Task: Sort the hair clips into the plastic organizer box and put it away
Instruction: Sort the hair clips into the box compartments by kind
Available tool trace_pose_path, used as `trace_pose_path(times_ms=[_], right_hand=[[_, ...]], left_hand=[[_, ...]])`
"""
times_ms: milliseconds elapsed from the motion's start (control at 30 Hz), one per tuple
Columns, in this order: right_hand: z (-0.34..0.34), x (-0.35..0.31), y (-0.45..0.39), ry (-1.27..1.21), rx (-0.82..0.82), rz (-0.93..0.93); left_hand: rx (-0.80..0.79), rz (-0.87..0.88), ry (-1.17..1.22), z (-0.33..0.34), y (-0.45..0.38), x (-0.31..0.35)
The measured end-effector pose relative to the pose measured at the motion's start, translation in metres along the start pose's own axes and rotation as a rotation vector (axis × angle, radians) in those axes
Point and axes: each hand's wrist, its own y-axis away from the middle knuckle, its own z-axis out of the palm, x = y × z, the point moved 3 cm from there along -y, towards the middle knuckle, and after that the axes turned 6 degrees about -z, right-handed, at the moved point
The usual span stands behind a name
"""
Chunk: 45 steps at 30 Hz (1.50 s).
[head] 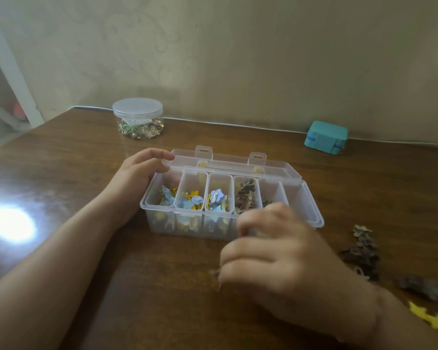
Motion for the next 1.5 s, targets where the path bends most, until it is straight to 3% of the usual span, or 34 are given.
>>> trace_pose_path(times_ms=[133, 233, 333, 433, 500, 600, 700, 767, 833, 900, 967, 1100, 1233, 1300, 1433, 1500], right_hand=[[-0.028, 0.035, 0.017, -0.065, 0.219, 0.370], [-0.030, 0.054, 0.029, -0.049, 0.168, 0.571], [-0.036, 0.059, 0.035, -0.081, 0.104, 0.557], [-0.051, 0.051, 0.034, -0.274, 0.047, 0.463], [-0.052, 0.039, 0.031, -0.399, -0.168, 0.348], [-0.035, 0.024, 0.031, -0.354, -0.573, 0.233], [-0.025, 0.016, 0.034, -0.327, -0.609, 0.130], [-0.029, 0.018, 0.030, -0.365, -0.611, 0.182], [-0.038, 0.027, 0.030, -0.395, -0.487, 0.275], [-0.049, 0.040, 0.035, -0.344, -0.174, 0.404], [-0.053, 0.053, 0.042, -0.217, 0.039, 0.542], [-0.048, 0.067, 0.049, -0.101, -0.029, 0.687], [-0.077, 0.085, 0.064, -0.096, 0.191, 0.856], [-0.079, 0.102, 0.081, -0.022, 0.064, 0.991], [-0.052, 0.128, 0.111, -0.094, -0.493, 1.207], [-0.042, 0.130, 0.115, -0.162, -0.599, 1.217]], left_hand=[[0.000, 0.002, 0.022, 0.000, -0.001, -0.001], [-0.005, -0.001, 0.038, 0.000, -0.001, -0.001], [-0.025, -0.011, 0.060, 0.000, 0.000, 0.000], [-0.038, -0.031, 0.104, -0.001, 0.001, 0.002], [-0.036, -0.043, 0.113, -0.004, 0.000, 0.003], [-0.051, -0.070, 0.137, -0.006, -0.003, 0.001], [-0.053, -0.085, 0.141, -0.006, -0.006, 0.000], [-0.046, -0.089, 0.144, -0.006, -0.007, -0.001], [-0.041, -0.094, 0.153, -0.006, -0.008, -0.001], [-0.041, -0.094, 0.155, -0.006, -0.007, -0.001], [-0.044, -0.094, 0.149, -0.005, -0.007, 0.000], [-0.040, -0.090, 0.145, -0.004, -0.006, 0.000], [-0.043, -0.087, 0.114, -0.005, -0.008, -0.002], [-0.037, -0.080, 0.109, -0.005, -0.008, -0.003], [-0.043, -0.080, 0.111, -0.005, -0.008, -0.002], [-0.046, -0.085, 0.114, -0.005, -0.007, -0.001]])
